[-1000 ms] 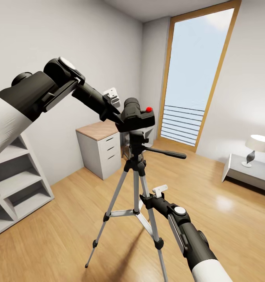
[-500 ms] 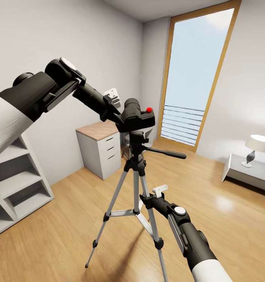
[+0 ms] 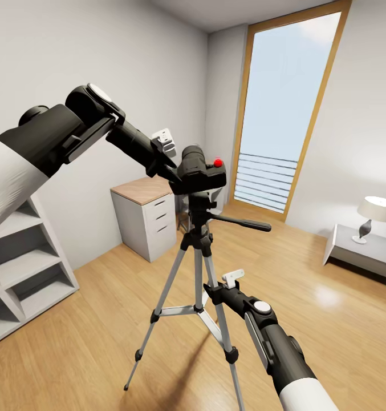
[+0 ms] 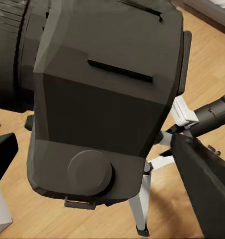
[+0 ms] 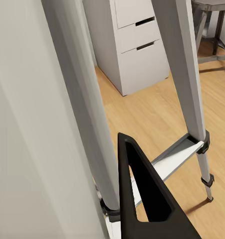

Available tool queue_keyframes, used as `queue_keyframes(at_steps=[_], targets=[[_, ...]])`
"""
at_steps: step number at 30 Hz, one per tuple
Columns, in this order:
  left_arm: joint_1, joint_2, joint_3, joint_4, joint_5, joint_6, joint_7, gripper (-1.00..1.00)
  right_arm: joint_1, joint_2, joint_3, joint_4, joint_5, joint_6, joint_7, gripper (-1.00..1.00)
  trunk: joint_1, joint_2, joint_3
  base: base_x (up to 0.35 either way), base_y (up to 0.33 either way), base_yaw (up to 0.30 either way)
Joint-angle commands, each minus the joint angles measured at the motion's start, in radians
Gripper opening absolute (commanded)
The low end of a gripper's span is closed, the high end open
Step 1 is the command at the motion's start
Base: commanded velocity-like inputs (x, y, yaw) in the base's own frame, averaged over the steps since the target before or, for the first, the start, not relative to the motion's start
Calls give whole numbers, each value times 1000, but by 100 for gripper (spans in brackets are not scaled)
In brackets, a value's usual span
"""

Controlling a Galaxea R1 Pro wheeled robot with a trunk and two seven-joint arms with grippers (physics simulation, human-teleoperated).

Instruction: Attach the digital camera to the camera tripod in the bedroom.

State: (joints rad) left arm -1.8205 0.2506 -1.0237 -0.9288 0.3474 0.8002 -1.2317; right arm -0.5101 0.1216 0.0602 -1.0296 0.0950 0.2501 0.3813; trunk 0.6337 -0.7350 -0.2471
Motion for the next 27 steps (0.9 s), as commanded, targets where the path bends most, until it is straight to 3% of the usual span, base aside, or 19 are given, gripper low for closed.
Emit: queue_keyframes(at_steps=[1, 27], targets=[[-2, 1, -4, 0, 7, 8, 1, 100, -1, 0, -3, 62, 35, 32, 4, -100, 0, -1, -2, 0, 0, 0], [-2, 1, -1, 1, 4, 11, 2, 100, -1, 0, -3, 62, 38, 32, 5, -100, 0, -1, -2, 0, 0, 0]])
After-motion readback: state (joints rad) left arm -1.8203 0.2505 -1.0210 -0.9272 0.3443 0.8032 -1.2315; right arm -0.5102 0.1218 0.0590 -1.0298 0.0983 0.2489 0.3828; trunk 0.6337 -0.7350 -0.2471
